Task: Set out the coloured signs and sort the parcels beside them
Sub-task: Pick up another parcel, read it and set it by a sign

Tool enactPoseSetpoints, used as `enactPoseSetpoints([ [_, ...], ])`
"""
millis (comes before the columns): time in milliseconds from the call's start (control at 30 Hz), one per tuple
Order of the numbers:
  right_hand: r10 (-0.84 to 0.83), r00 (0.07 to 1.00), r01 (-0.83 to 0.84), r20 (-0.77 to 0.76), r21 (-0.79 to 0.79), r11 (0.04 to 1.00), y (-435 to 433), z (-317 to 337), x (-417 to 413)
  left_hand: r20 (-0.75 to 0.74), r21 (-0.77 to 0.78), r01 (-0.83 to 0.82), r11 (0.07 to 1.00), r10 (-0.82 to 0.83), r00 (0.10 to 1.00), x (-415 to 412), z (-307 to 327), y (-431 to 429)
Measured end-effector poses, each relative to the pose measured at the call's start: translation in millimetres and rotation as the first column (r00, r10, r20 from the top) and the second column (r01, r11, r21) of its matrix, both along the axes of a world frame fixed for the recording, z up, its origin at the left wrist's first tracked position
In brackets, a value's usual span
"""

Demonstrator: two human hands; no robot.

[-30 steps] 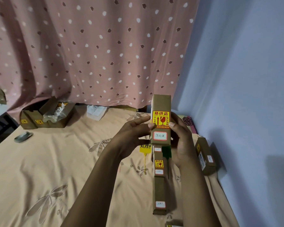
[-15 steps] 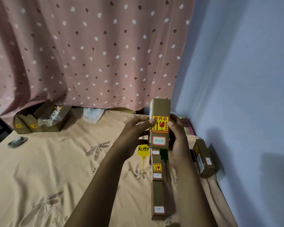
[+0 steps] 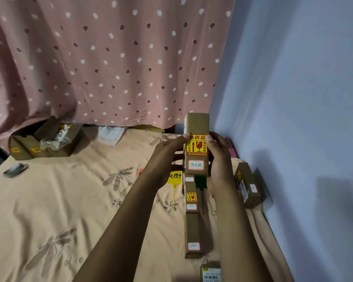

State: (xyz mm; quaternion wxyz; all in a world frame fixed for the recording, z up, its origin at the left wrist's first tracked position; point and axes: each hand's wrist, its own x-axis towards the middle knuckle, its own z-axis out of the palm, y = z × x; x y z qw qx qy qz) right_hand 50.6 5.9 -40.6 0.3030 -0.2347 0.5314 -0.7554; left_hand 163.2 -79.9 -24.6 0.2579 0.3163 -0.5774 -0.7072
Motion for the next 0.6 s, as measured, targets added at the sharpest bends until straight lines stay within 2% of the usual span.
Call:
enactPoseSetpoints([
  [200,0.075,0.997,-0.074,-0.018,0.066,0.995,8.6,-2.5,4.0,0.006,0.041,-0.042,0.998,0.042,0.999,3.9,-1.2,3.8],
  [400,0.084,0.996,-0.079,-0.043,0.104,0.991,17.1,-3.1,8.2,0.004,0.049,-0.044,0.998,0.044,0.999,12.6,-6.2,9.9],
  [600,0.146,0.988,-0.138,-0.042,0.157,0.978,18.0,-16.3,17.1,0.002,0.089,-0.123,0.988,0.123,0.992,23.9,-16.6,7.5],
])
